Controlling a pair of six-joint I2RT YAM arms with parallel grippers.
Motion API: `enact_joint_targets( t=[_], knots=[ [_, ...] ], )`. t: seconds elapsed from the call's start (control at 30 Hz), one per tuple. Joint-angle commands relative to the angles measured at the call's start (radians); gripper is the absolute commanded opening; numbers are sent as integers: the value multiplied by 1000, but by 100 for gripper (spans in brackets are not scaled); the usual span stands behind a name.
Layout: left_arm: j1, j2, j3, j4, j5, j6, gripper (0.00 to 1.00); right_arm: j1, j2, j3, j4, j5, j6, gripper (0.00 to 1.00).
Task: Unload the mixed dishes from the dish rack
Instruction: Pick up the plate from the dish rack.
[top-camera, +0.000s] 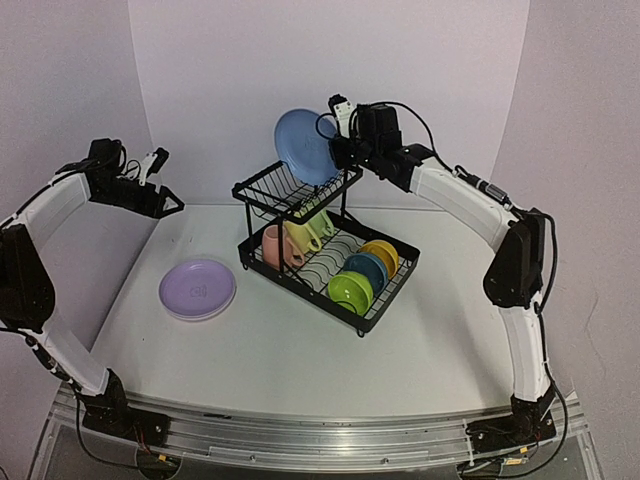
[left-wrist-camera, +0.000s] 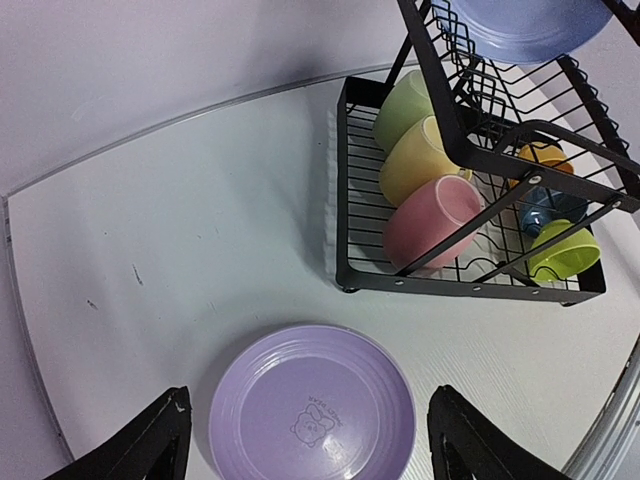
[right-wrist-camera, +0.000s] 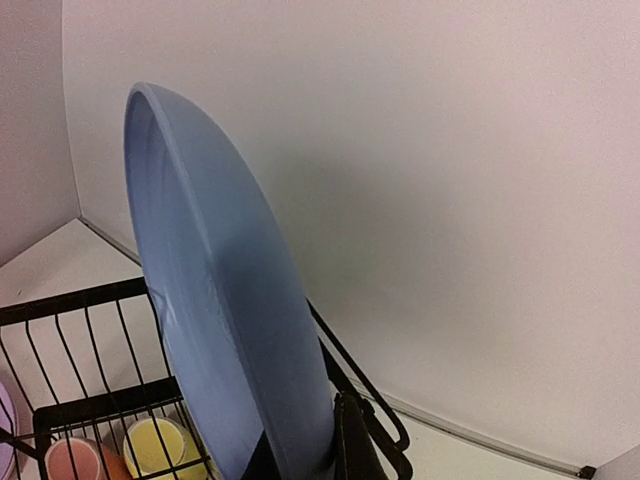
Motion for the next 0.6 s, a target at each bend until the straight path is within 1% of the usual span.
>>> enact_joint_targets(
  t=[0.0,0.13,0.33,0.47,0.57],
  knots=[
    [-5,-38,56,-6,29,1,81,4,-87,-15,106,22,-69,0],
    [-7,-39,61,-5,34,2,81,14,-83,-1,198,90,-145,0],
    [-8,-43,78,-12,51,5,81,17,-68,89,255,159,-222,0],
    [-8,-63,119,-34,132,51,81,27,-112,94,279,183,-200,0],
    [-8,-109,134,-4,197,84,81,51,-164,64,281,177,-148,0]
  ],
)
